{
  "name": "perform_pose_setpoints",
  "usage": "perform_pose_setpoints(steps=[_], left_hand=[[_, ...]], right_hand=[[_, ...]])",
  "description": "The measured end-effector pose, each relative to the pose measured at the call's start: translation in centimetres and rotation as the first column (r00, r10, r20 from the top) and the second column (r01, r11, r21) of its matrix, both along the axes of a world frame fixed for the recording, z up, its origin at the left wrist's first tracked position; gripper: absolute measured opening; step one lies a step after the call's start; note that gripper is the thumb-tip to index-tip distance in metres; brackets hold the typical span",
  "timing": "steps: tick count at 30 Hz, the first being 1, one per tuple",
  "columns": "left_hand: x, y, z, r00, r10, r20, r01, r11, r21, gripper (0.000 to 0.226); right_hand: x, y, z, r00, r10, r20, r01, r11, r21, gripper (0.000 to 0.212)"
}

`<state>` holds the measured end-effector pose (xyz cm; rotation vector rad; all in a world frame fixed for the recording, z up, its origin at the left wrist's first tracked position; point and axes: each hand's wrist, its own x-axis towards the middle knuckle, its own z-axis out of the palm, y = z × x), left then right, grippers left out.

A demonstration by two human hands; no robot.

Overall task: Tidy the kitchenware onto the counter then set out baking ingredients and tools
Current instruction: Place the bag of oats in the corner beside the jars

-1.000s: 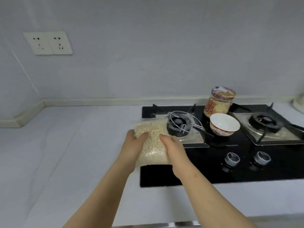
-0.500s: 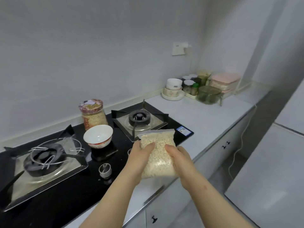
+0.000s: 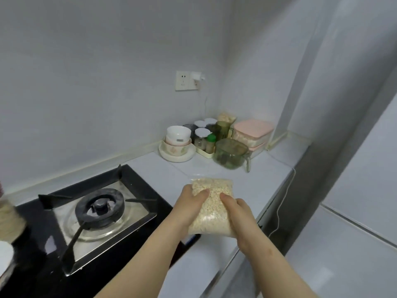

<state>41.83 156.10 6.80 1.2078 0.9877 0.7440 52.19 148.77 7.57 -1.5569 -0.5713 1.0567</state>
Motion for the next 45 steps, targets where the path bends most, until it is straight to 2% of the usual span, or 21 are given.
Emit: perform_pose_setpoints(steps=[5,10,14,15,19,22,25,29,33,36,40,45], left_hand=[[5.4,5.2,0.2,1.000,-0.001,-0.008,0.001,1.000,0.016,0.028],[9.3,10.1,-0.1,0.997,0.081,-0.006,-0.081,0.997,0.011,0.028],[13.0,14.8,0.1,0.975,0.216,0.046,-0.217,0.976,0.019,0.024],[13.8,15.8,0.3,0.968,0.242,0.065,-0.244,0.970,0.019,0.023],[18.1,19.3,2.0,0.937,0.323,0.135,-0.332,0.942,0.050,0.024],[20.8,22.0,3.5,0.915,0.370,0.158,-0.383,0.922,0.061,0.022],[22.0,24.1,4.3,0.897,0.405,0.175,-0.419,0.907,0.050,0.015],[21.6,26.1,5.2,0.915,0.369,0.162,-0.383,0.922,0.059,0.012],[20.5,28.7,6.2,0.924,0.354,0.141,-0.371,0.922,0.113,0.016],[20.4,30.2,7.4,0.944,0.297,0.144,-0.319,0.933,0.167,0.013],[21.7,32.5,9.1,0.966,0.238,0.104,-0.257,0.932,0.254,0.010],[24.4,35.2,10.1,0.964,0.262,0.052,-0.263,0.900,0.347,0.013]], right_hand=[[5.2,5.2,0.0,0.999,-0.018,-0.034,0.018,1.000,0.018,0.023],[9.8,11.4,-0.9,0.996,0.039,-0.079,-0.038,0.999,0.018,0.021],[14.2,18.3,-1.5,0.987,0.134,-0.088,-0.130,0.990,0.050,0.054],[15.0,19.5,-1.4,0.984,0.156,-0.085,-0.151,0.987,0.055,0.057],[19.9,24.9,-0.3,0.962,0.262,-0.074,-0.258,0.964,0.058,0.044],[22.9,28.7,1.1,0.933,0.336,-0.132,-0.324,0.941,0.101,0.037],[24.7,32.1,1.8,0.898,0.412,-0.154,-0.398,0.910,0.113,0.050],[25.4,35.4,2.3,0.848,0.505,-0.162,-0.492,0.863,0.116,0.069],[25.4,37.8,3.7,0.776,0.597,-0.205,-0.569,0.802,0.181,0.044],[26.1,38.7,5.0,0.750,0.631,-0.198,-0.597,0.775,0.210,0.037],[27.9,40.4,6.8,0.804,0.588,-0.082,-0.561,0.798,0.221,0.028],[30.4,42.5,8.0,0.867,0.492,0.076,-0.491,0.819,0.299,0.015]])
